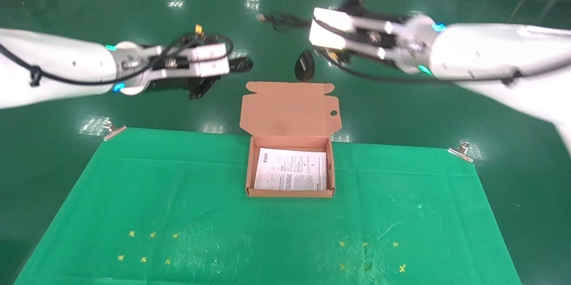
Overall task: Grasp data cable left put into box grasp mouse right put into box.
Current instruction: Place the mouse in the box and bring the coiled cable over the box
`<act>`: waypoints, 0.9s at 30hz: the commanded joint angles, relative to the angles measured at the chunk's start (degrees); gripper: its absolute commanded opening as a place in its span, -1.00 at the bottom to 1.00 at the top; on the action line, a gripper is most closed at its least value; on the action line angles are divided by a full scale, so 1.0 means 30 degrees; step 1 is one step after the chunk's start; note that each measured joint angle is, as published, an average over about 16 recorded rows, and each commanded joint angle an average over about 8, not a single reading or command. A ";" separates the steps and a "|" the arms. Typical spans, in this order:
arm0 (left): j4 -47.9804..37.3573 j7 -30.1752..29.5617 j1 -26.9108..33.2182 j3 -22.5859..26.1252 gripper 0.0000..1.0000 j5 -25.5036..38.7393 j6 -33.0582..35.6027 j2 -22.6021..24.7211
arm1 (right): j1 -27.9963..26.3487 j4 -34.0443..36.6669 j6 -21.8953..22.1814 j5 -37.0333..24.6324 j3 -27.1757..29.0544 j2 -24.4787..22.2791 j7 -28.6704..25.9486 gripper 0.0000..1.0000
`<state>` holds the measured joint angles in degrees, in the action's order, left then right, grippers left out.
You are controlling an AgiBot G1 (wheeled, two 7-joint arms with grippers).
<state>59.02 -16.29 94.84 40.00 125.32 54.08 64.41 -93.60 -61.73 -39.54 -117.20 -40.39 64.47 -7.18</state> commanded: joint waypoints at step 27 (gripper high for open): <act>-0.0087 -0.0778 -0.0632 0.0376 -1.00 0.1645 -0.0197 -0.0190 | 0.0098 0.3440 0.1077 0.1772 -0.0392 0.2544 0.1849 -1.00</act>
<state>58.88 -18.75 92.98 41.13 130.40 53.61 63.75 -93.39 -51.08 -36.17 -111.70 -41.54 72.29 -1.33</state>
